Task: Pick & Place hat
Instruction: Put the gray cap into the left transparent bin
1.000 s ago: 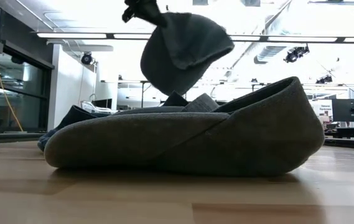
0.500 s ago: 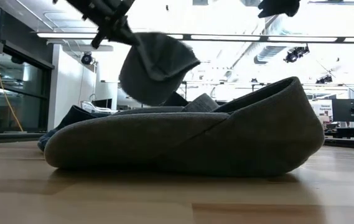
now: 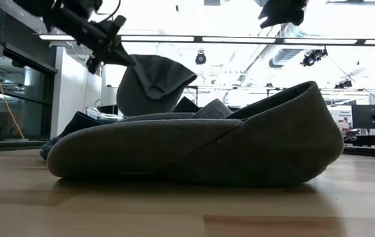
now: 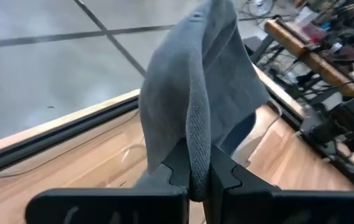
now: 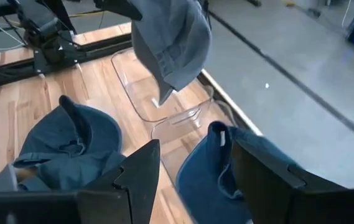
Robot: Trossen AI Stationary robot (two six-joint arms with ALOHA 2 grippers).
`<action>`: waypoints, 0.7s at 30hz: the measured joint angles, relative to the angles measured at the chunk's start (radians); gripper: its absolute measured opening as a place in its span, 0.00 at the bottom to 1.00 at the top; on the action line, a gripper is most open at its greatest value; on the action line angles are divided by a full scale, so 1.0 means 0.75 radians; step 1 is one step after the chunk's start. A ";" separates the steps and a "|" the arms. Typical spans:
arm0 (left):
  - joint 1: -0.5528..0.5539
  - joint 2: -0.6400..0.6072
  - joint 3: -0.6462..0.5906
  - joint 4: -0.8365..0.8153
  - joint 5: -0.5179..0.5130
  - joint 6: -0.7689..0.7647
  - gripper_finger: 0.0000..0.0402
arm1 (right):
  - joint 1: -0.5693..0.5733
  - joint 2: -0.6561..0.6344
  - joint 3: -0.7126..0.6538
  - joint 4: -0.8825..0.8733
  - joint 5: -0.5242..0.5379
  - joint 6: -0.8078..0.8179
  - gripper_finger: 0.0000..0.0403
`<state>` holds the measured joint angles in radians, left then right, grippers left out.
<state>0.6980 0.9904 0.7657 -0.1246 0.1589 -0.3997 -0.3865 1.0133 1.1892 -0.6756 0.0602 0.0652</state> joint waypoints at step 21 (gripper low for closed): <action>0.277 0.002 -0.535 0.788 0.354 -0.313 0.01 | 0.000 0.109 0.000 0.068 0.067 0.100 0.48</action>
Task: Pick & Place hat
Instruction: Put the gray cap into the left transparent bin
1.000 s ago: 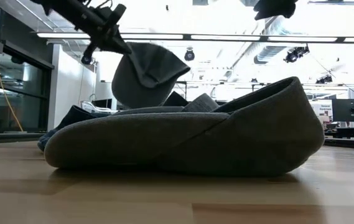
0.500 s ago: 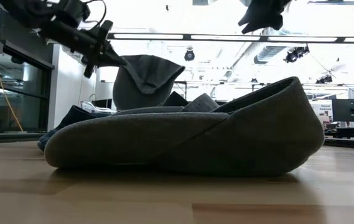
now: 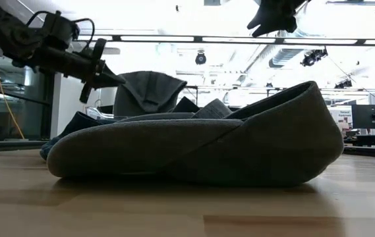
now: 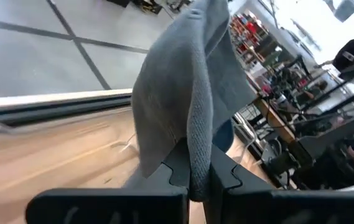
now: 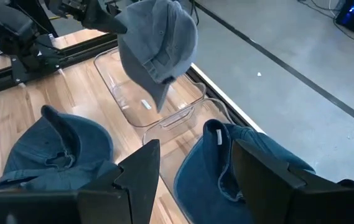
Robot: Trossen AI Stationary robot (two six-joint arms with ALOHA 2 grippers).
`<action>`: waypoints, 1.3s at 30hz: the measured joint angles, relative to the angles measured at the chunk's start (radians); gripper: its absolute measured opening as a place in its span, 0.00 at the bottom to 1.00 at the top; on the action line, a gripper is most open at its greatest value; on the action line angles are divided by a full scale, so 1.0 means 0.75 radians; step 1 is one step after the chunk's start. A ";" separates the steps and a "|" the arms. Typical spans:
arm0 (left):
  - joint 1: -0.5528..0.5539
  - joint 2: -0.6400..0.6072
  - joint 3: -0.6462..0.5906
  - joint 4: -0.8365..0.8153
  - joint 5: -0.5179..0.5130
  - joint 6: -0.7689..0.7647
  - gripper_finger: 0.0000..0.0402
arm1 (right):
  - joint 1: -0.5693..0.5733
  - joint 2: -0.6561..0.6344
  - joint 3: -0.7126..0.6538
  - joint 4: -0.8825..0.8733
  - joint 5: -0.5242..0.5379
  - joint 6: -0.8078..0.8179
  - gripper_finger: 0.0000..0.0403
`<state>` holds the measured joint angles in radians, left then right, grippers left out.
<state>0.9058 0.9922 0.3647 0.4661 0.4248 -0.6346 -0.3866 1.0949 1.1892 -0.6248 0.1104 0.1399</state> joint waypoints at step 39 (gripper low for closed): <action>-0.001 0.157 0.049 -0.002 -0.022 -0.065 0.34 | 0.001 0.036 0.000 -0.052 -0.017 0.002 0.48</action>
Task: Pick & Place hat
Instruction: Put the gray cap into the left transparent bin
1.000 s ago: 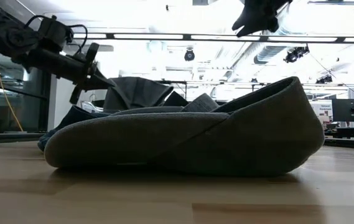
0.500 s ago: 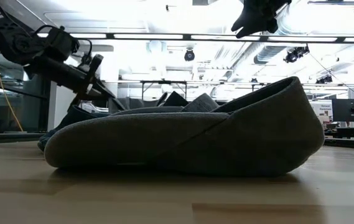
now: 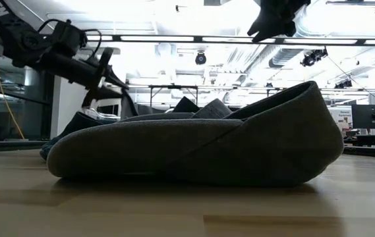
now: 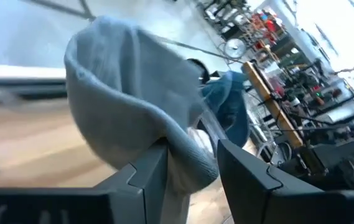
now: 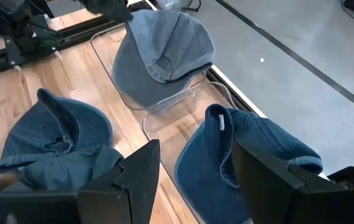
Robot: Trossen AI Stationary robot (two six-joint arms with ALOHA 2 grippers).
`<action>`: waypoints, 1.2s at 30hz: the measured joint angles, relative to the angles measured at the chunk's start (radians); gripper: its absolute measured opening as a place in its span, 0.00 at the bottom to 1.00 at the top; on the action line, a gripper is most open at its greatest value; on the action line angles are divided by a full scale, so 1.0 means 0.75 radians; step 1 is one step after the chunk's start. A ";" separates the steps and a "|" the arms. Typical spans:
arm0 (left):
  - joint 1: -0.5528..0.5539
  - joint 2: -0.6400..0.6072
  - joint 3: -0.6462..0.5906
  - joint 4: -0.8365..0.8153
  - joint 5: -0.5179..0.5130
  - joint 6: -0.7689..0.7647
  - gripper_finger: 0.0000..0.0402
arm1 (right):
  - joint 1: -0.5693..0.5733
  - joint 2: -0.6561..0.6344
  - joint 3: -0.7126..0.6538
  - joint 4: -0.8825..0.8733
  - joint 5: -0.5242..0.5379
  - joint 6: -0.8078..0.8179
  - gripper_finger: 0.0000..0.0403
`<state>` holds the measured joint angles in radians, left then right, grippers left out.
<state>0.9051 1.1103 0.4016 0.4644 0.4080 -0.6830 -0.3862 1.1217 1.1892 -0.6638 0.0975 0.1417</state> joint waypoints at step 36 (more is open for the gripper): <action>-0.091 -0.098 0.676 -1.271 -0.173 0.437 0.35 | 0.001 -0.006 -0.162 -0.166 -0.172 -0.162 0.48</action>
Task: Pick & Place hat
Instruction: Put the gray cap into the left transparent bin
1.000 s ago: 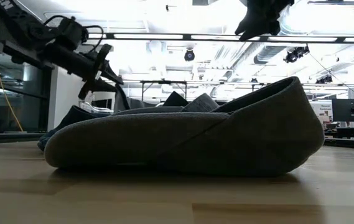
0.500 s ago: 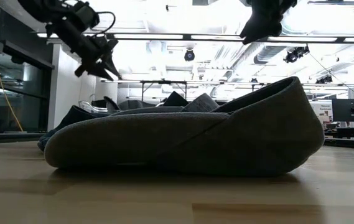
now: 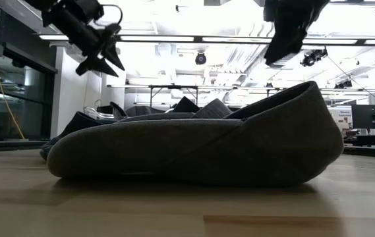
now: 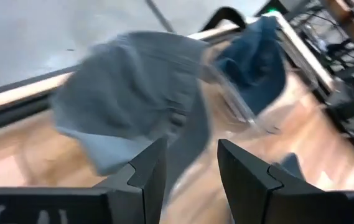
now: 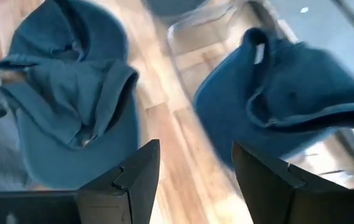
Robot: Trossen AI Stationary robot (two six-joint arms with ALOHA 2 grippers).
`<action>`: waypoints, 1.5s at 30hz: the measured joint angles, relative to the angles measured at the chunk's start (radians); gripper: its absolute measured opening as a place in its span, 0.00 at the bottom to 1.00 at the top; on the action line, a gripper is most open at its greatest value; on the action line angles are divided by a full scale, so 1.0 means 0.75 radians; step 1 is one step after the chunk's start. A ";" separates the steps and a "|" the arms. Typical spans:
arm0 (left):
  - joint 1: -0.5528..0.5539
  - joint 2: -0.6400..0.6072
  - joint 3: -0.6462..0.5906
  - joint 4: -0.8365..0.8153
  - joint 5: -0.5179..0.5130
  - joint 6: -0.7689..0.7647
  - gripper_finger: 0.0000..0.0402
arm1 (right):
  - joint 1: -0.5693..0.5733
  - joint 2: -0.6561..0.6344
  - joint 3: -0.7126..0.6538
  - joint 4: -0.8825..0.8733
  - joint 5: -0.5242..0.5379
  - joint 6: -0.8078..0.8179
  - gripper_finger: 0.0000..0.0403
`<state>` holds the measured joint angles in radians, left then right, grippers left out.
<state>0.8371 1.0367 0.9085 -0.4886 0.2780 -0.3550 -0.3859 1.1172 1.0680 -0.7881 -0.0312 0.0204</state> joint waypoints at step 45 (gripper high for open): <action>-1.692 0.533 -0.189 0.548 -0.946 -1.355 0.35 | 0.027 -0.008 -0.135 0.020 -0.514 -0.284 0.41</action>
<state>-0.4321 1.4367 0.7667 -0.0775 -0.4314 -1.3711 -0.3654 1.1110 0.9665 -0.7735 -0.4165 -0.1922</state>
